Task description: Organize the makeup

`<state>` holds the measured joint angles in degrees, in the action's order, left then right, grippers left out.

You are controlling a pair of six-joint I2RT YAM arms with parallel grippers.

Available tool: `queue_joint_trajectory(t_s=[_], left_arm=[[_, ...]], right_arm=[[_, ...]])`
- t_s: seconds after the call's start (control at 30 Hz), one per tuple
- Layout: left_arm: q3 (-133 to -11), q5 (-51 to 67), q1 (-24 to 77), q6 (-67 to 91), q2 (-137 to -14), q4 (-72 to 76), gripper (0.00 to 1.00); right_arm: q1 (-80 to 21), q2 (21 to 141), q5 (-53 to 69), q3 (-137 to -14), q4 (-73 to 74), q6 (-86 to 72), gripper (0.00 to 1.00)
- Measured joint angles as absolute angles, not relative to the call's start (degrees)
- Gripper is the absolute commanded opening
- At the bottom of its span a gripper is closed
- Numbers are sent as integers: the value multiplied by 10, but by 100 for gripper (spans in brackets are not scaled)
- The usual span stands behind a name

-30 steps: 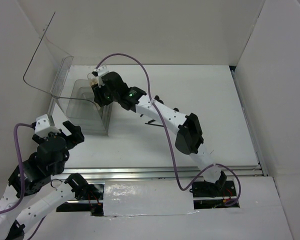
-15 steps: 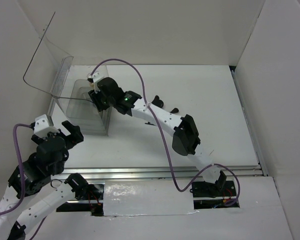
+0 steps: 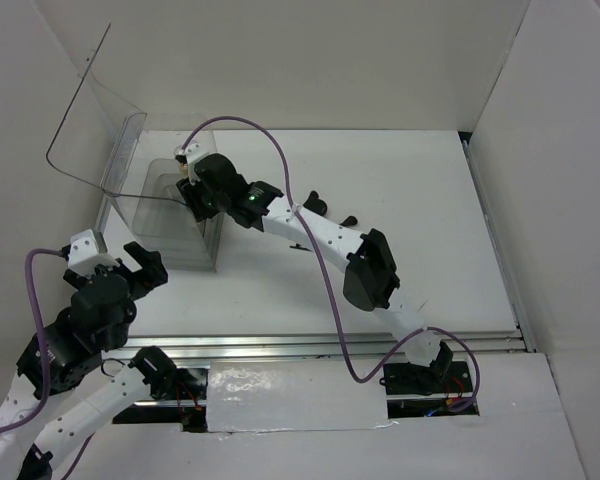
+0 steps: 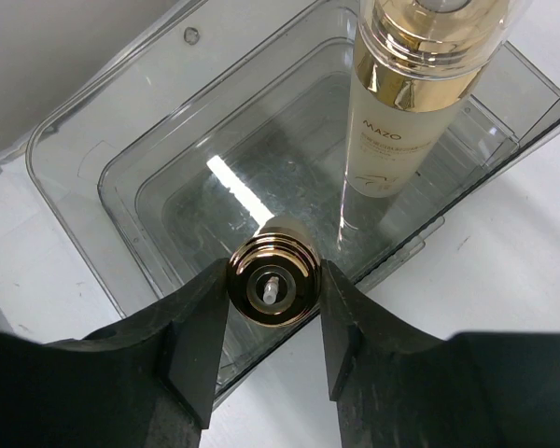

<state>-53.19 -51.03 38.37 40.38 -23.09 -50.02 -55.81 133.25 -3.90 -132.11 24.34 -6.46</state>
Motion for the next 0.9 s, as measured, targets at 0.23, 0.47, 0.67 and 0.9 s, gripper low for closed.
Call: queue_joint_trajectory(t_s=[0.23,0.47,0.67,0.9], left_arm=[[-531,-505,384,401,-229,-494,99],[-531,-500,384,392,-226,-493,99],[-530,-498,384,392,-226,-493,99],[-530,-502,384,394,-229,-495,99]], right_arm=[[-559,1334,-38,-1331,237,-67,67],[-559,1334,-37,-1336,233,-70,72],[-559,1333,-37,-1339,231,-79,73],[-552,1236,-57,-1242,224,-102,73]])
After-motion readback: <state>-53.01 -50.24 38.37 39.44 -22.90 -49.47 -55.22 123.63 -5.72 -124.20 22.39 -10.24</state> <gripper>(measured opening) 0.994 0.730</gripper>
